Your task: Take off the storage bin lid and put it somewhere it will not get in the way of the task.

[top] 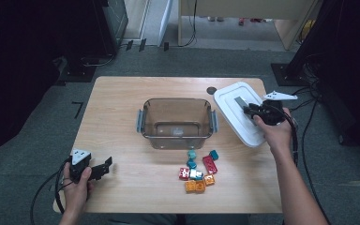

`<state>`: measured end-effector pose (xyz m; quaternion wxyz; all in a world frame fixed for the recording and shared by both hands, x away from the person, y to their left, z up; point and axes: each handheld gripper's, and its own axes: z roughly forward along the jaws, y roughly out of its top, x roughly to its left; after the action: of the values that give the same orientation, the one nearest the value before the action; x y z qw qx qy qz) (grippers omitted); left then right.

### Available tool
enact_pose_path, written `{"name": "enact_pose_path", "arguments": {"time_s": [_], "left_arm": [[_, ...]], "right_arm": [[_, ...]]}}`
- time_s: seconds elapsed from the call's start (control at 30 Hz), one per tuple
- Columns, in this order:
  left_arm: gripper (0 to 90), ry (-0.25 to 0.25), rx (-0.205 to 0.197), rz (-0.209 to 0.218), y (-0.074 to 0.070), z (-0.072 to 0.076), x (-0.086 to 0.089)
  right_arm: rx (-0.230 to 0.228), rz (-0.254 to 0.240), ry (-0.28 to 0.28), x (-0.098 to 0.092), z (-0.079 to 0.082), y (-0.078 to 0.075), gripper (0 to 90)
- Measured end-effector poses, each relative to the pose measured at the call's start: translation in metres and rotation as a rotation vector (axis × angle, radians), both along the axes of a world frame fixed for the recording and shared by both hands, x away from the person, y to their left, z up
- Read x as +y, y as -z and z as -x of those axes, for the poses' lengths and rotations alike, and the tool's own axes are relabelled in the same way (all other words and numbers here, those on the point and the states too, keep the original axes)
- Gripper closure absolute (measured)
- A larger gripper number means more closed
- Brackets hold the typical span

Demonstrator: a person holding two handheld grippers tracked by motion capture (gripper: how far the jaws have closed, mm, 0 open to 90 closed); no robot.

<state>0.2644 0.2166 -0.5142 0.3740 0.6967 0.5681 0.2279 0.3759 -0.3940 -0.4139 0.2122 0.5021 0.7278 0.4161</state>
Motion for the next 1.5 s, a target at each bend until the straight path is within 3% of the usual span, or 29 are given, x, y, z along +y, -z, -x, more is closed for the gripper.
{"name": "enact_pose_path", "arguments": {"time_s": [0.13, 0.67, 1.3, 1.5], "left_arm": [[11.3, 0.011, 0.010, 0.004, 0.000, -0.001, 0.000], [11.4, 0.025, 0.023, -0.010, 0.001, -0.002, -0.002], [11.4, 0.032, 0.028, -0.007, 0.001, -0.003, -0.002], [11.4, 0.033, 0.030, -0.008, 0.001, -0.003, -0.002]], "right_arm": [[0.025, -0.004, 0.038, -0.004, -0.003, 0.017, 68.2], [0.090, 0.016, 0.101, -0.009, -0.005, 0.062, 68.2], [0.126, 0.018, 0.127, -0.004, -0.001, 0.088, 68.1], [0.109, 0.036, 0.147, -0.004, 0.002, 0.094, 67.6]]}}
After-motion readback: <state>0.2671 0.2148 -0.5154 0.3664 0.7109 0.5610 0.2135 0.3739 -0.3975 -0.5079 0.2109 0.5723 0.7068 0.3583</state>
